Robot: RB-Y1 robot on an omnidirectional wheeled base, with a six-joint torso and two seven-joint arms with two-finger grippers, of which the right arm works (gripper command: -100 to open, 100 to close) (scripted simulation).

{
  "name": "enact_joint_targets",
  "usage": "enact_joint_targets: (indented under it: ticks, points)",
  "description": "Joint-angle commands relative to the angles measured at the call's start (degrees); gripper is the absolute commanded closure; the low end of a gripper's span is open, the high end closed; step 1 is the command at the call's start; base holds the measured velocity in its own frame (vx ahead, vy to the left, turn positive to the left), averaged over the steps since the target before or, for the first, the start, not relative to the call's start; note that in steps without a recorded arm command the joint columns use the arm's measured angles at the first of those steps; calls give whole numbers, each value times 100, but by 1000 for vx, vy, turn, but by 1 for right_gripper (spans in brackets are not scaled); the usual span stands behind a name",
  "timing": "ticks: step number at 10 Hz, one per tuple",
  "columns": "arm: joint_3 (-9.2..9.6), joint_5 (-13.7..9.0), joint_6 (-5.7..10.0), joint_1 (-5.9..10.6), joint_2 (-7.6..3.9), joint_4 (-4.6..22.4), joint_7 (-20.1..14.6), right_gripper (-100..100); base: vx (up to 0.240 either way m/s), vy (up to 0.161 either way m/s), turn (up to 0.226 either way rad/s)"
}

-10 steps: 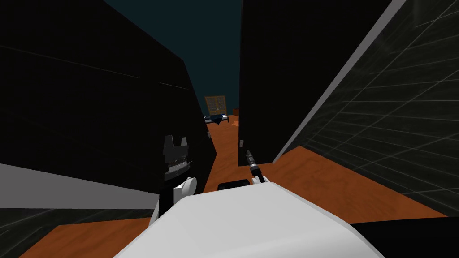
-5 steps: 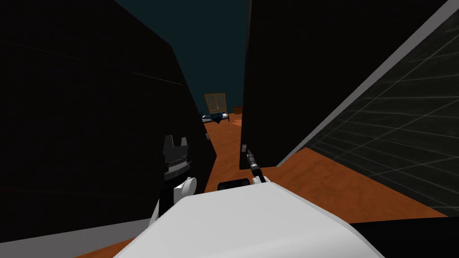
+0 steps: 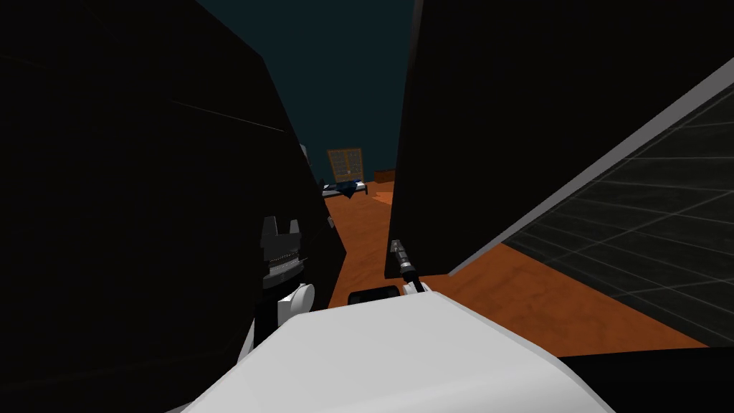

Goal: Push the door open

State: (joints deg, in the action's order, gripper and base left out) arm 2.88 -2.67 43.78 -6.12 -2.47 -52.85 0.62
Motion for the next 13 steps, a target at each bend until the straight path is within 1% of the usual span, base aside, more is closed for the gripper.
enact_joint_targets:
  ticks: [1, 6, 7, 11, 13]
  points:
    - [-1, 0, -8, -2, -4, 1, -1, 100, -21, 3, -7]
    - [-1, 0, -8, -2, -4, 1, -1, 100, -15, 1, 1]
    - [-3, -48, -19, 16, -41, 34, 52, 100, 84, 26, -98]
    - [-12, -167, -11, 75, -105, 87, 171, 100, 171, 10, -72]
    - [-19, -261, -4, 121, -136, 129, 265, 100, 218, 14, -160]
